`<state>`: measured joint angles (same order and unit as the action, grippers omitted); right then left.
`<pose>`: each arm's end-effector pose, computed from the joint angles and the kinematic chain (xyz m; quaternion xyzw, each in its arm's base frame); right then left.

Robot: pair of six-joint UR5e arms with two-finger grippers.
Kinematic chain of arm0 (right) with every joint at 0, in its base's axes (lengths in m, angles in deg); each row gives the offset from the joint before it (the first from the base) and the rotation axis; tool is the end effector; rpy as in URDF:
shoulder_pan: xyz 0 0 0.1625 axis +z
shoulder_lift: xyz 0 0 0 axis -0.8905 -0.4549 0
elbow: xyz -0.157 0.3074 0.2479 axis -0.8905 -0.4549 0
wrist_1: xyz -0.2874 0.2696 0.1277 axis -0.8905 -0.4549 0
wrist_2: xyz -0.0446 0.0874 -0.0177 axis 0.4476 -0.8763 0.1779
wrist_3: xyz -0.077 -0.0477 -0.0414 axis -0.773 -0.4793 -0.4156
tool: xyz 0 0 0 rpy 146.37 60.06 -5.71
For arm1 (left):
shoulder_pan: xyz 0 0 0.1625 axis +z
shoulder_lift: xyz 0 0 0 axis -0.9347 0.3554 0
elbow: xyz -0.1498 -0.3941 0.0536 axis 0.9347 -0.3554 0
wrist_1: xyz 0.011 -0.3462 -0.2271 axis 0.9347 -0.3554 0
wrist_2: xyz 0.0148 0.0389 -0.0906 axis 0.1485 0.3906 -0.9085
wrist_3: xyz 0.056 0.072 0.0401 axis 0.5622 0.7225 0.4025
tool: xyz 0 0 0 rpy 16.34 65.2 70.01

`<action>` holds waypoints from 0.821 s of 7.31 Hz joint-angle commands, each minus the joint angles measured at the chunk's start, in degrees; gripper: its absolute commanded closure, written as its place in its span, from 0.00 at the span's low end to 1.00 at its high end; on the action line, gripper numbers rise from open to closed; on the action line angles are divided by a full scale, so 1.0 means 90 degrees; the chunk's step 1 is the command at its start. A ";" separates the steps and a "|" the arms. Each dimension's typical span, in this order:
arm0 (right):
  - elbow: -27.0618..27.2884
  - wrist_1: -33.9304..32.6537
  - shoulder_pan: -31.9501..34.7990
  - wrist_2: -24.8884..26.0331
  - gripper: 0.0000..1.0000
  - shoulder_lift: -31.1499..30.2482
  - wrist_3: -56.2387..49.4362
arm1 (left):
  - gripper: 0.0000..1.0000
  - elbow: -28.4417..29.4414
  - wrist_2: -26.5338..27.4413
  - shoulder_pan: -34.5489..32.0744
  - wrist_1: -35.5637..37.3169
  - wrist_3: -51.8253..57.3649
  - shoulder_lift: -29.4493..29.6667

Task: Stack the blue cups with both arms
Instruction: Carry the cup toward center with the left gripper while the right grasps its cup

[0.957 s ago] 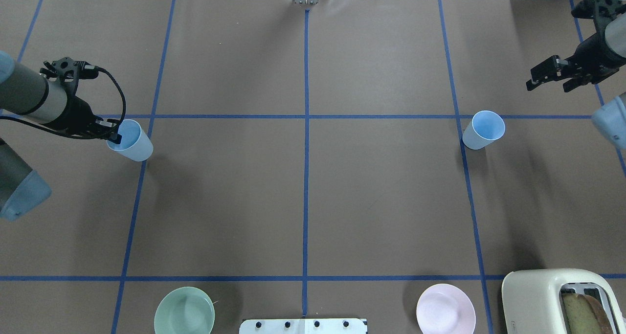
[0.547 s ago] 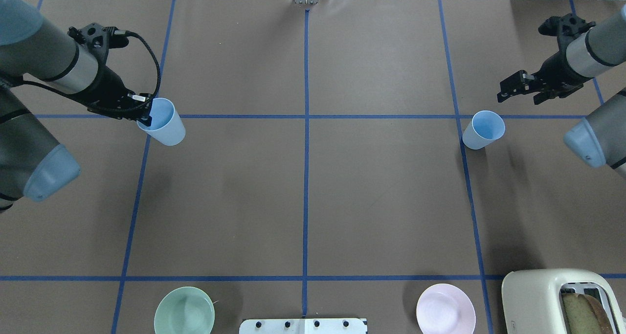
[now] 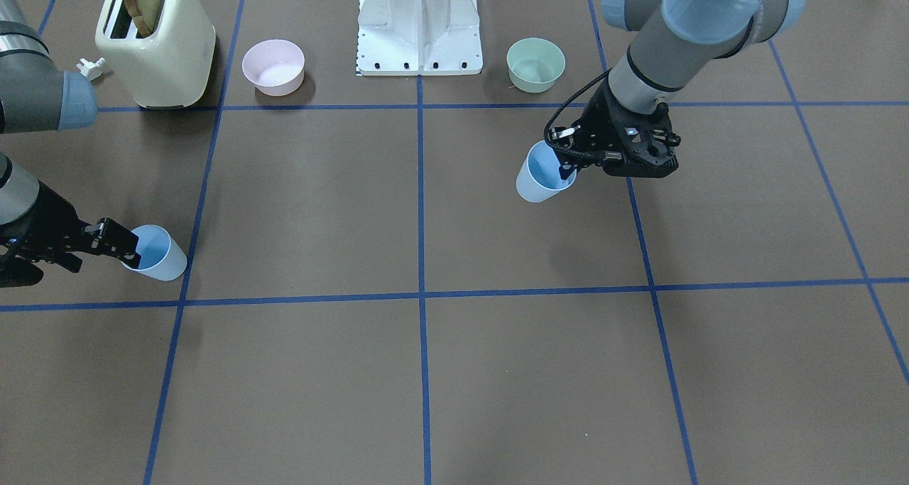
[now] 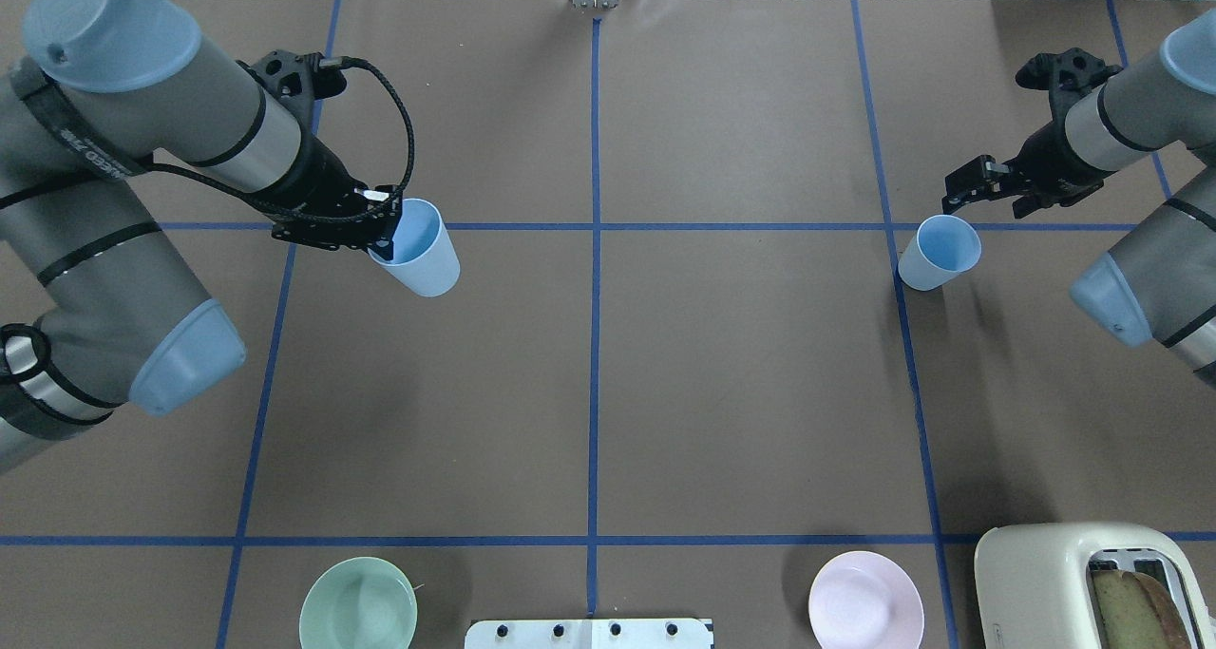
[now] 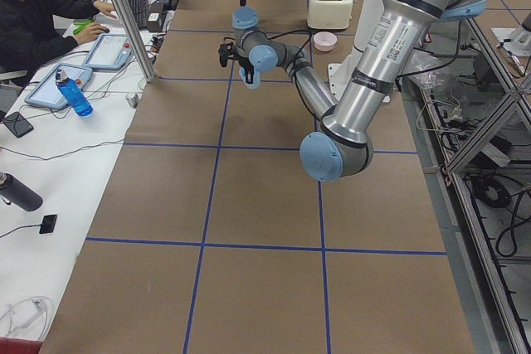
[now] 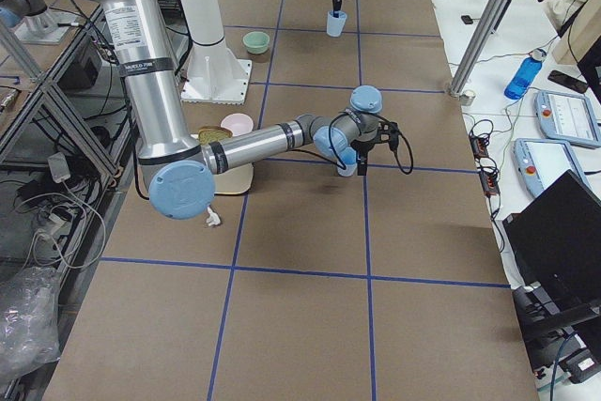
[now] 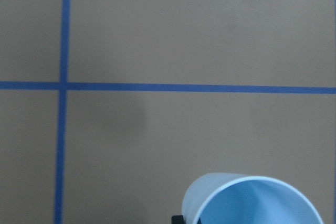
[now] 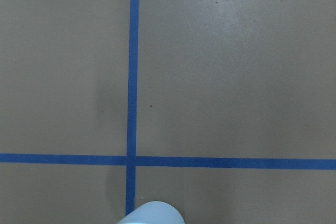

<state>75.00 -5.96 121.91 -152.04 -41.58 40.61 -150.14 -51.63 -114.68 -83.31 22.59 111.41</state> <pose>-0.2471 -0.5528 0.4813 0.0487 -0.4265 0.0231 0.9029 0.3680 -0.4811 0.2276 -0.0050 0.4909 -0.0398 0.8703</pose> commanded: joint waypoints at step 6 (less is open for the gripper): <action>-0.0011 0.0468 -0.0428 0.0280 0.01 -0.0204 0.0313 | 1.00 0.0382 0.0478 0.0688 0.0005 -0.0780 0.0761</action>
<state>74.89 -1.77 118.19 -149.59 -43.35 43.42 -147.52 -48.79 -109.99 -83.26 17.00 117.11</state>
